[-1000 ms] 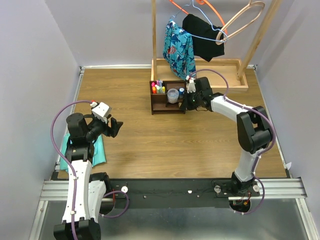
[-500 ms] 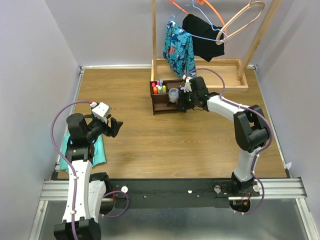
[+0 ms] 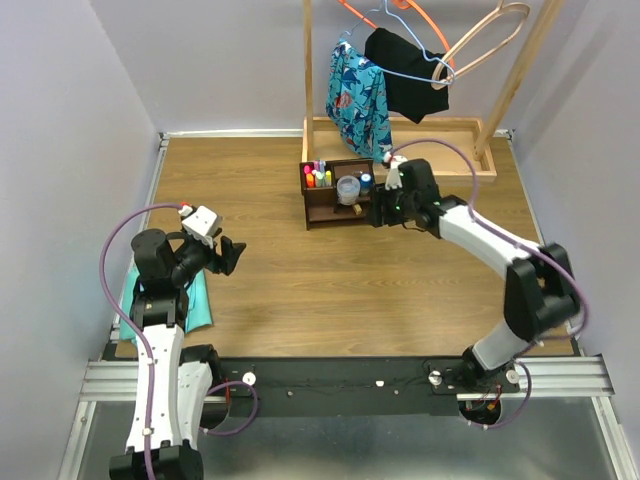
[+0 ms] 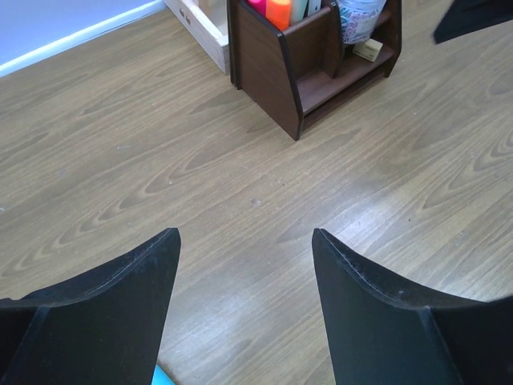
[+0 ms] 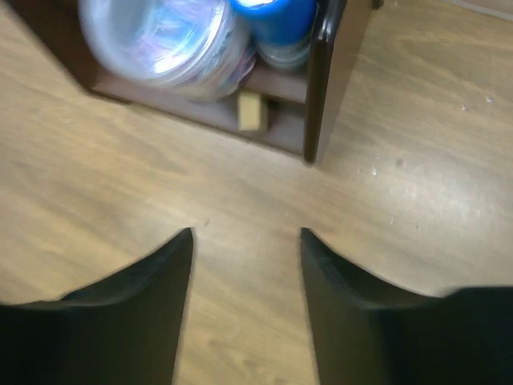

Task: Sort the stationery into containers
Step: Place the stationery in the storage box, then reset both arms

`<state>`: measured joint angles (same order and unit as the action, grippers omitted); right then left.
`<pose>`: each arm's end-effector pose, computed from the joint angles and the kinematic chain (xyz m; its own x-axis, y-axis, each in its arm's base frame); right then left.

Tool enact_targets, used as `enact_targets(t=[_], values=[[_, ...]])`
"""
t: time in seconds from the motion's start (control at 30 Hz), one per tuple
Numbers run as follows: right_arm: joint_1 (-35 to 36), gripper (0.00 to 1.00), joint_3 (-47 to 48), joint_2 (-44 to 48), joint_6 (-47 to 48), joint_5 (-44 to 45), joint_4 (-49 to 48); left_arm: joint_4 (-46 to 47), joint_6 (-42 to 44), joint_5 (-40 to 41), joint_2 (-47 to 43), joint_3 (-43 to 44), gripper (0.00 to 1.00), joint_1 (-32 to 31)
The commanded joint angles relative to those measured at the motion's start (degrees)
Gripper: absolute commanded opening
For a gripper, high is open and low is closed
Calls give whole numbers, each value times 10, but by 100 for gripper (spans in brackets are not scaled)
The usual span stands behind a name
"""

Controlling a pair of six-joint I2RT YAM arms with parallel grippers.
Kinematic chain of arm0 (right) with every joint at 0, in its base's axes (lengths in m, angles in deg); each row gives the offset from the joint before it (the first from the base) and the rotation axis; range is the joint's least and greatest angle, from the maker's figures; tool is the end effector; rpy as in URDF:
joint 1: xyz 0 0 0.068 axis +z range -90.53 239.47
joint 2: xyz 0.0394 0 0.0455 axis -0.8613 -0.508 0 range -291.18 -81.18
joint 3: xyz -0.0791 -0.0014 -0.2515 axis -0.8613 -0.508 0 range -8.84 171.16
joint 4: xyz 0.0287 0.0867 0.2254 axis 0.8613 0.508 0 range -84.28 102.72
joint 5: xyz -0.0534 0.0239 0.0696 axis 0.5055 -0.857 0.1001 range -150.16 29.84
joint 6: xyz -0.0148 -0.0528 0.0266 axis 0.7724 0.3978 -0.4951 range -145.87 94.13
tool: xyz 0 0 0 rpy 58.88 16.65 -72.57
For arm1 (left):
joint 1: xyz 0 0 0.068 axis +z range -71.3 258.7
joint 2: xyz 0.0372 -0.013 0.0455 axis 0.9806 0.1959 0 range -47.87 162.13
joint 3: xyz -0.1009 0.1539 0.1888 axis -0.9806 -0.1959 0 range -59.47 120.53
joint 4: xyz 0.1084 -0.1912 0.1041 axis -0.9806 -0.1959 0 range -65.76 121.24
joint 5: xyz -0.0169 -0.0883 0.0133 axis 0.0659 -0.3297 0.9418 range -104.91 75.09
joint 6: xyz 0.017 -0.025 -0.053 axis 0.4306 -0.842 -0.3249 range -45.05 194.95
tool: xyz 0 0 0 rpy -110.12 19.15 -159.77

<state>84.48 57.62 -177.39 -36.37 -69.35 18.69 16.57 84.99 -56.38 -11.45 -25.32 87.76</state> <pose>0.3236 0.1590 0.2261 -0.6998 -0.1280 -0.7027 -0.4030 0.8831 0.2404 0.1492 -0.0066 0.2841 -0.1950 0.1012 -0.9756 0.5500 0.8349 -0.0233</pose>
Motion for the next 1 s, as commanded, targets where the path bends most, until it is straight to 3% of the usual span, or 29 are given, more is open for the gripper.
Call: enact_targets(t=[0.0, 0.17, 0.2, 0.27, 0.4, 0.67, 0.97], values=[[-2, 67, -90, 131, 11, 28, 45, 2, -7, -19, -13, -9, 76, 3], [-2, 83, -185, 240, -24, 165, 59, 20, -33, -19, 0, -13, 79, 3], [-2, 85, -208, 274, -22, 201, 64, 32, -38, -18, 3, -13, 99, 3], [-4, 100, -215, 302, -27, 235, 75, 42, -49, -15, 18, -11, 99, 3], [-10, 100, -222, 347, -17, 290, 76, 68, -52, 3, 44, -10, 99, 3], [-36, 100, -244, 398, 3, 313, 53, 78, -56, 67, 98, 1, 99, 3], [-52, 100, -258, 423, 9, 317, 42, 80, -53, 64, 112, 14, 99, 3]])
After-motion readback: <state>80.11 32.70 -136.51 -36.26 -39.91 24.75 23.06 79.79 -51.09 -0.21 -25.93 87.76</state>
